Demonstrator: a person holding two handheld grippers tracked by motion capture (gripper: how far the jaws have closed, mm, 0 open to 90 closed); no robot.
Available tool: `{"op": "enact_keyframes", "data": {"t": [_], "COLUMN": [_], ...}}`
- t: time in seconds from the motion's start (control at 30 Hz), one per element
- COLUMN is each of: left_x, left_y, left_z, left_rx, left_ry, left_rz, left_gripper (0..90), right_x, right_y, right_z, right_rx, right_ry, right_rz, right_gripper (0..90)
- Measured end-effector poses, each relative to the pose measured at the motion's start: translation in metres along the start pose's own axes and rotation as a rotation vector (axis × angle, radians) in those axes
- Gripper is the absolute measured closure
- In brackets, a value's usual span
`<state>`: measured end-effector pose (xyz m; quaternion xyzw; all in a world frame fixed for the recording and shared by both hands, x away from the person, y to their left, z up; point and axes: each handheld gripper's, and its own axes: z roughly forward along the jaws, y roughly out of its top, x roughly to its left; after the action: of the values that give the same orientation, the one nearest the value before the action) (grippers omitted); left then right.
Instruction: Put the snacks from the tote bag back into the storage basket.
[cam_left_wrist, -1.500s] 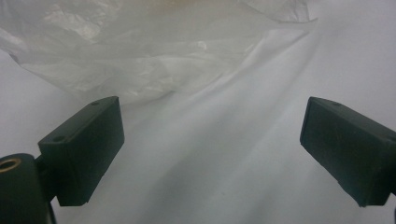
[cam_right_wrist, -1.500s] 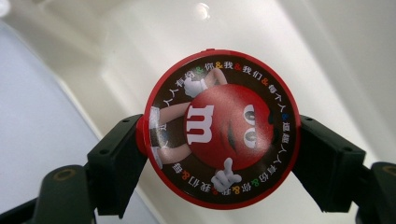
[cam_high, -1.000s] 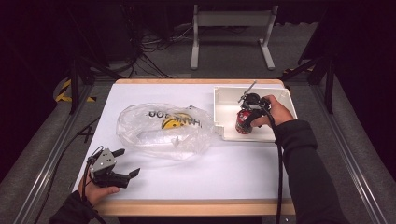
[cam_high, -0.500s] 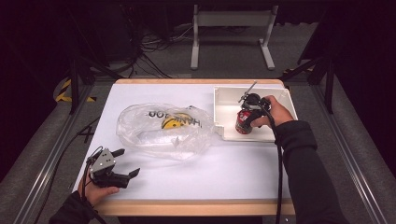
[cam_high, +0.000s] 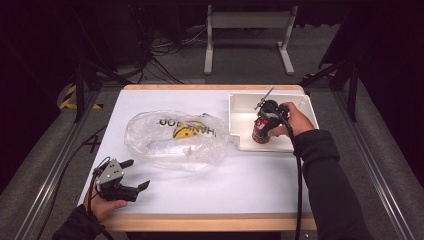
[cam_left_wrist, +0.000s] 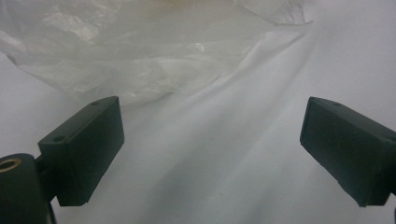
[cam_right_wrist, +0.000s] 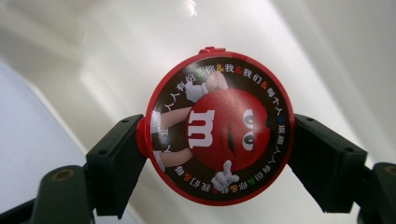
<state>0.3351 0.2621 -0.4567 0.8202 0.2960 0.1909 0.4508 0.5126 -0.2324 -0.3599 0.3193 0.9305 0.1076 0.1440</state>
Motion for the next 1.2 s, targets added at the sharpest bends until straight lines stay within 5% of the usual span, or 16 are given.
{"op": "enact_keyframes", "data": {"t": [1.2], "left_x": [0.0], "left_y": [0.0], "left_z": [-0.001], "left_rx": [-0.008], "left_ry": [-0.003], "left_rz": [0.002], "left_gripper": [7.1], "right_x": [0.025], "right_y": [-0.008], "right_z": [-0.056], "right_rx": [-0.193], "right_ry": [-0.093], "right_rz": [-0.026], "right_gripper": [21.2]}}
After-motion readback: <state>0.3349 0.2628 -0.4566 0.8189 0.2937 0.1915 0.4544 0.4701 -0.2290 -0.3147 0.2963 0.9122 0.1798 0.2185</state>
